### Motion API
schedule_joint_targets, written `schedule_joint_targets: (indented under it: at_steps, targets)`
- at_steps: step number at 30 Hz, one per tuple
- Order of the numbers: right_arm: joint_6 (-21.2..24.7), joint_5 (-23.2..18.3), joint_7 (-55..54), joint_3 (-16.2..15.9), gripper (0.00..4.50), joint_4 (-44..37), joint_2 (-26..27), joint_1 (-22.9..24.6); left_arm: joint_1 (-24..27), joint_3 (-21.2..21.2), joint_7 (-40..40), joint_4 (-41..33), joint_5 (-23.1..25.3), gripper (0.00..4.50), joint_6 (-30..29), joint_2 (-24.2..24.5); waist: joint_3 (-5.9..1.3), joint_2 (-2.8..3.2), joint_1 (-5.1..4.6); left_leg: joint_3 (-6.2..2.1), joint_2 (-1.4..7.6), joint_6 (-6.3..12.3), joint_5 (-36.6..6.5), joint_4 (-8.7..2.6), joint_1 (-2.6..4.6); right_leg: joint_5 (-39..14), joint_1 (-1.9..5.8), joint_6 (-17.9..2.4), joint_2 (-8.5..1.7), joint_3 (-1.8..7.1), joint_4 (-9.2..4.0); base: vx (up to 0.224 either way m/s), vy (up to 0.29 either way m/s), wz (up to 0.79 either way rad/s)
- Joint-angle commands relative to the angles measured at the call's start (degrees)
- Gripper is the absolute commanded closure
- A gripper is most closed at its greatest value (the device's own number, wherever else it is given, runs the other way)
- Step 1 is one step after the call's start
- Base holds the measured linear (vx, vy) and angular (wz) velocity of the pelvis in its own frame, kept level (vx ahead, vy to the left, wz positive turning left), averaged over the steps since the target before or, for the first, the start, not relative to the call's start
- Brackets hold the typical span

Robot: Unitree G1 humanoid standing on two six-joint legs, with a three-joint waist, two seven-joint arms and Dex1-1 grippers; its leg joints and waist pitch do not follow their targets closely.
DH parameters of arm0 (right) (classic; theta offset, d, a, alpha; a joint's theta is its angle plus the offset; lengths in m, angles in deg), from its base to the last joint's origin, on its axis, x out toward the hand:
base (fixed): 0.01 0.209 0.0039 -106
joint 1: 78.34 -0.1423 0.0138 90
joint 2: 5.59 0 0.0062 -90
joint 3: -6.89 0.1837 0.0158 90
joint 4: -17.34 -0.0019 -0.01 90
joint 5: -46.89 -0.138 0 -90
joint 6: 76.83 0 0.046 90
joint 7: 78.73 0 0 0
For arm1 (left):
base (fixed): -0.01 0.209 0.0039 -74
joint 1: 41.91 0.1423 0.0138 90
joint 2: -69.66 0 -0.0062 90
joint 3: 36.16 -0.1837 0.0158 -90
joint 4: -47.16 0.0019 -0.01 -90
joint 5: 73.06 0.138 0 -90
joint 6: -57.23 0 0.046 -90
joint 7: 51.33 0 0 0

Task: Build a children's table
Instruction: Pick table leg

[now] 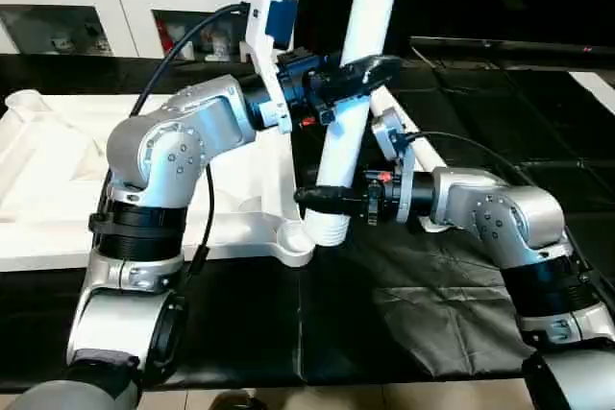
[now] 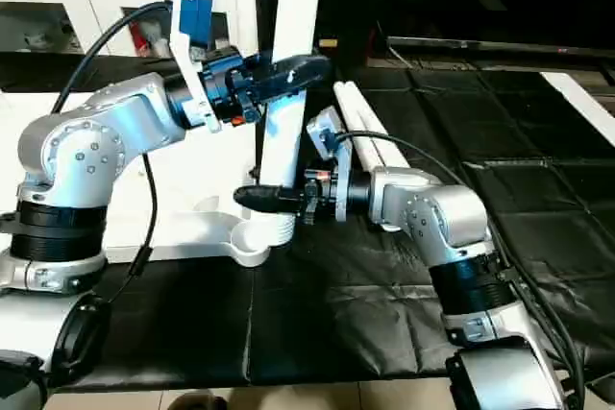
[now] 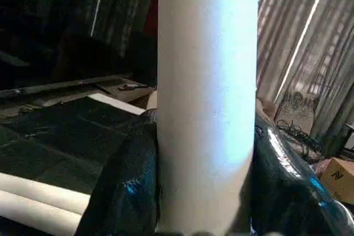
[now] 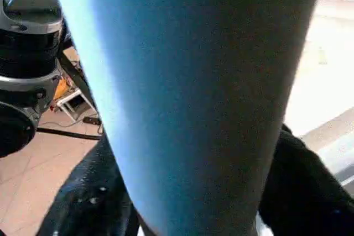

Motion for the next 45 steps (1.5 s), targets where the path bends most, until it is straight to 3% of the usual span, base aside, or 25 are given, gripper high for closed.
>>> schedule_joint_targets:
  at_steps: [1, 10, 15, 16, 19, 20, 23, 25, 26, 28, 29, 30, 33, 36, 38, 39, 41, 44, 45]
  targets:
    - [0.5, 0.0, -0.1, 0.3, 1.85, 0.6, -0.2, -0.2, -1.7, -0.9, -0.8, -1.7, -0.7, 2.72, -0.6, 0.2, -4.87, -0.41, -0.24, -0.23, 1.65, -0.40, -5.7, -3.34, 0.82, -10.1, 3.44, -8.5, -4.33, 2.75, -4.01, 0.000, 0.000, 0.00]
    - [0.3, 0.3, -0.1, 0.2, 2.44, 0.8, 0.3, 0.3, -2.4, -1.2, -2.1, -1.7, -0.7, 2.73, -0.3, 0.4, -4.89, -0.20, -0.21, -0.29, 1.69, -0.63, -6.0, -3.36, 0.86, -9.8, 3.42, -8.7, -4.32, 2.73, -3.97, 0.000, 0.000, 0.00]
    - [0.2, 0.4, -0.3, 0.1, 2.47, 0.8, 0.7, 0.6, -3.3, -0.5, -0.6, -1.6, -1.2, 2.73, -0.3, -0.9, -4.93, -0.07, -0.21, -0.30, 1.65, -0.70, -6.0, -3.31, 0.85, -9.1, 3.50, -9.0, -4.29, 2.73, -3.91, 0.000, 0.000, 0.00]
    - [0.2, 0.4, -0.4, 0.1, 2.48, 0.7, 0.8, 0.6, -3.5, 0.1, 0.0, -1.6, -1.8, 2.17, -0.6, -1.3, -4.96, 0.02, -0.20, -0.32, 1.66, -0.70, -5.9, -3.30, 0.84, -8.8, 3.53, -9.2, -4.31, 2.73, -3.86, 0.000, 0.000, 0.00]
    - [0.2, 0.4, -0.8, 0.2, 2.48, 0.9, 1.0, 0.7, -3.3, 0.5, -1.0, -2.9, -4.0, 2.03, -2.2, -1.4, -4.98, -0.05, -0.20, -0.29, 1.56, -0.65, -6.0, -3.24, 0.82, -8.3, 3.56, -9.8, -4.26, 2.69, -3.83, 0.000, 0.000, 0.00]
    - [-0.1, 0.5, -1.1, 0.4, 2.48, 1.0, 1.1, 0.7, -3.2, 0.7, -1.1, -3.4, -4.6, 2.03, -2.4, -1.5, -4.96, 0.24, -0.17, -0.33, 1.58, -0.69, -6.1, -3.24, 0.81, -8.3, 3.53, -9.9, -4.29, 2.70, -3.83, 0.000, 0.000, 0.00]
    - [-0.2, 0.0, -3.1, 2.0, 2.49, 1.2, 2.2, 1.1, -3.3, 2.9, 1.5, -3.1, -5.6, 1.63, -1.4, -3.5, -4.98, 0.35, -0.32, -0.37, 1.63, -0.87, -6.6, -3.25, 0.83, -8.0, 3.57, -10.1, -4.24, 2.68, -3.91, 0.000, 0.000, 0.00]
    - [-0.1, -0.4, -4.1, 2.6, 2.49, 0.6, 2.8, 1.6, -3.7, 4.7, 2.8, -2.1, -6.6, 1.63, -1.1, -4.5, -4.99, 0.26, -0.20, -0.40, 1.64, -0.95, -6.6, -3.25, 0.85, -7.9, 3.60, -10.4, -4.28, 2.65, -3.88, 0.000, 0.000, 0.00]
    - [-1.3, 0.0, -4.8, 2.9, 2.49, 0.3, 3.2, 2.0, -4.0, 6.0, 3.4, -1.4, -7.4, 1.65, -1.0, -5.1, -5.01, 0.76, -0.14, -0.47, 1.59, -1.03, -6.7, -3.20, 0.84, -7.9, 3.58, -10.4, -4.23, 2.63, -3.86, 0.000, 0.000, 0.00]
    - [-2.5, 0.3, -7.3, 4.0, 2.49, -0.1, 4.5, 2.8, -4.4, 8.0, 4.2, -0.1, -8.6, 1.65, -0.5, -5.7, -5.03, 0.46, -0.28, -0.47, 1.59, -1.19, -7.2, -3.27, 0.83, -7.7, 3.62, -10.2, -4.21, 2.61, -3.92, 0.000, 0.000, 0.00]
    - [-3.5, 0.2, -8.6, 5.1, 2.49, -0.3, 5.5, 3.2, -4.7, 10.5, 4.8, 1.1, -11.1, 1.65, -0.8, -6.2, -5.05, 0.97, -0.21, -0.50, 1.56, -1.30, -7.3, -3.23, 0.87, -7.7, 3.54, -10.2, -4.25, 2.61, -3.88, 0.000, 0.000, 0.00]
    - [-3.7, 0.2, -8.9, 5.4, 2.49, -0.3, 5.7, 3.2, -4.8, 11.4, 5.0, 1.4, -11.9, 1.65, -1.0, -6.4, -4.99, 0.59, -0.34, -0.35, 1.34, -1.33, -7.6, -3.18, 0.82, -8.0, 3.54, -10.5, -4.17, 2.62, -4.07, 0.000, 0.000, 0.00]
    - [-5.4, 0.2, -11.1, 7.2, 2.55, 0.1, 7.1, 3.4, -4.6, 14.1, 5.5, 2.5, -13.7, 1.65, -1.7, -5.9, -5.04, 1.15, -0.28, -0.54, 1.45, -1.72, -8.7, -3.29, 1.01, -8.7, 3.56, -10.5, -4.08, 2.52, -4.06, 0.000, 0.000, 0.00]
    - [-7.3, 0.0, -13.8, 9.8, 2.58, 1.4, 8.3, 3.3, -3.5, 15.8, 3.9, 3.2, -14.4, 1.65, -2.3, -3.6, -4.94, 0.75, -0.44, -0.45, 1.33, -1.76, -9.1, -3.41, 1.04, -10.4, 3.44, -9.6, -4.09, 2.54, -4.26, 0.000, 0.000, 0.00]
    - [-9.8, 0.8, -15.4, 10.6, 2.58, 1.8, 8.6, 3.9, -1.2, 13.7, -1.2, 2.3, -11.6, 1.65, -1.8, 0.8, -4.91, 0.82, -0.56, -0.55, 1.47, -2.09, -9.2, -3.61, 1.11, -11.2, 3.40, -8.8, -4.05, 2.52, -4.20, 0.000, 0.000, 0.00]
    - [-11.8, 2.0, -16.4, 10.8, 2.58, 1.9, 8.8, 4.6, 1.3, 9.9, -6.6, 1.1, -8.0, 1.65, -0.5, 5.2, -4.87, 1.03, -0.71, -0.64, 1.53, -2.21, -8.9, -3.78, 1.17, -11.6, 3.25, -8.1, -4.09, 2.57, -4.23, 0.000, 0.000, 0.00]
    - [-12.8, 2.7, -17.1, 10.8, 2.58, 1.9, 8.9, 5.1, 2.6, 7.9, -9.1, 0.5, -6.2, 1.65, 0.2, 7.4, -4.85, 1.25, -1.15, -0.64, 1.62, -2.56, -9.1, -3.98, 1.34, -11.8, 3.04, -7.2, -4.02, 2.65, -4.24, 0.000, 0.000, 0.00]
    - [-17.6, 7.5, -19.5, 8.7, 2.58, 1.7, 8.4, 7.6, 8.4, -3.4, -18.5, 0.8, 3.8, 1.65, 6.7, 17.6, -4.87, 1.83, -1.25, -0.78, 1.75, -3.32, -10.0, -4.13, 1.70, -10.3, 2.82, -7.9, -4.14, 2.64, -4.23, 0.000, 0.000, 0.00]
    - [-17.6, 7.5, -19.5, 8.7, 2.58, 1.7, 8.4, 7.6, 8.4, -3.4, -18.5, 0.8, 3.8, 1.65, 6.7, 17.6, -4.75, 1.73, -1.55, -0.78, 1.72, -3.43, -10.4, -4.29, 1.40, -10.6, 3.04, -7.7, -4.04, 2.68, -3.99, 0.000, 0.000, 0.00]
